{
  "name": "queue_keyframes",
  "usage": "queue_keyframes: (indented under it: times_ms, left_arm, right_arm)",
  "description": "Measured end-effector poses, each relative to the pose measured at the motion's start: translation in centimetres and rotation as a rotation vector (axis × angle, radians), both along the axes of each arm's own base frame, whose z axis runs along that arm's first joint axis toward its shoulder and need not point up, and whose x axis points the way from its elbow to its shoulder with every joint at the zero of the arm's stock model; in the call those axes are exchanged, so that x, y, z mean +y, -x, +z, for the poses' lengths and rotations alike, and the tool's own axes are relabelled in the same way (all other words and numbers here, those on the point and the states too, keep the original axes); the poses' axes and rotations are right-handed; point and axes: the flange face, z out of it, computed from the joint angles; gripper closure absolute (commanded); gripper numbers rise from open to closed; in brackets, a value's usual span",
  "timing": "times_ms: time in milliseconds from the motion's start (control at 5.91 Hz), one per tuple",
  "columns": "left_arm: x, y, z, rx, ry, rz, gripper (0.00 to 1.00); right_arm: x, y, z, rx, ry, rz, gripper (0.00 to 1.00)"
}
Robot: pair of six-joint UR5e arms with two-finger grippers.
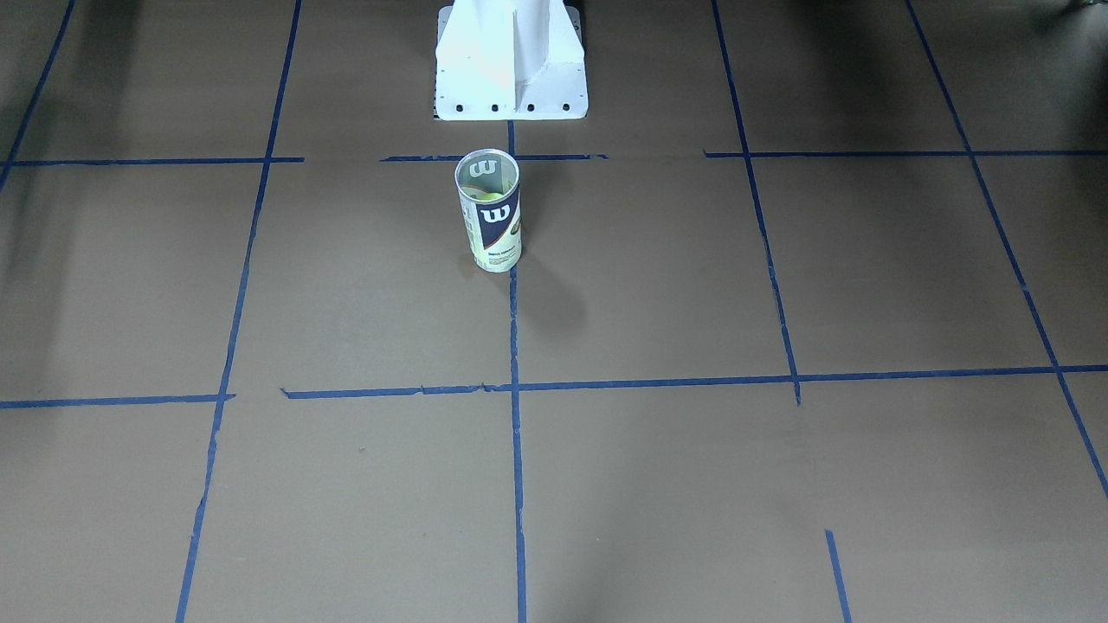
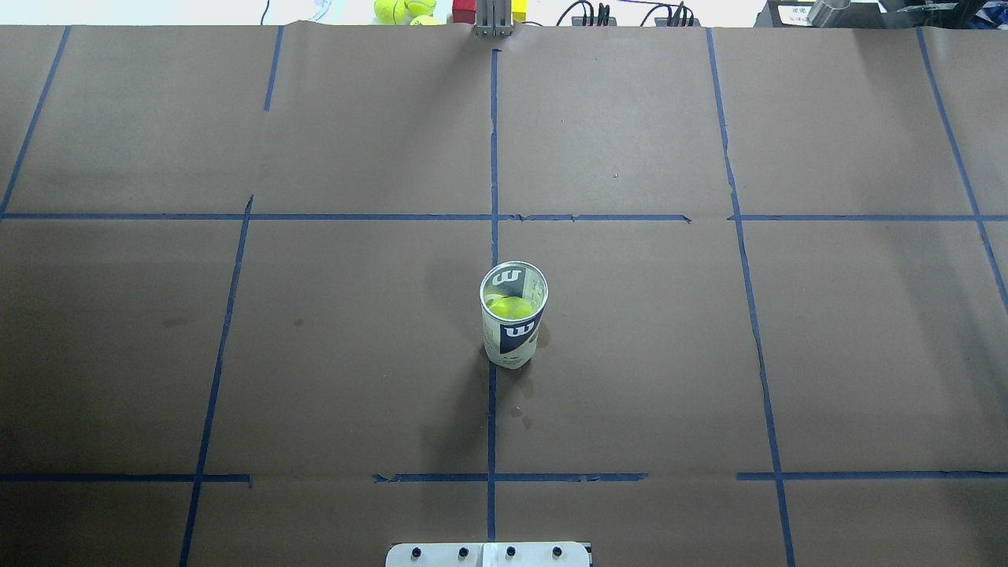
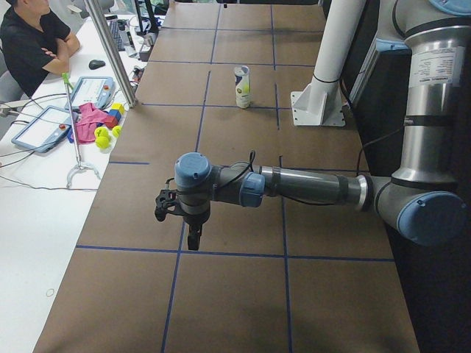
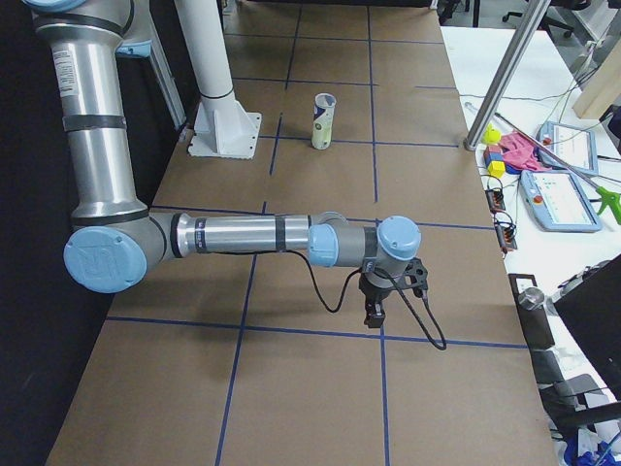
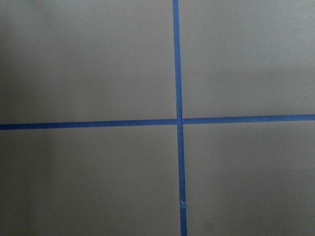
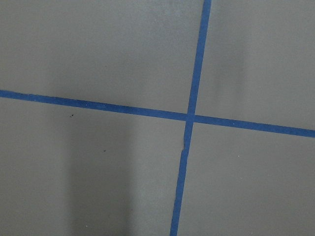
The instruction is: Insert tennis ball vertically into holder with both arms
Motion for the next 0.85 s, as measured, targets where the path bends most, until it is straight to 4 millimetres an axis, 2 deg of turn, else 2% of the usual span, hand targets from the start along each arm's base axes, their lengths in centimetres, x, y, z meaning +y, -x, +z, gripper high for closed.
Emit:
queue_keyframes:
  times_ms: [677, 846]
  left_arm:
    - [1.5, -0.5, 0.6, 0.069, 0.048, 0.007, 0.0]
    - [2.5, -0.5, 1.2, 0.076, 0.062, 0.007, 0.0]
  right_arm:
    - [0.4, 0.0, -0.3, -0.007, -0.008, -0.001, 0.0]
    - [0.7, 0.0, -0.3, -0.01, -0.031, 0.001, 0.0]
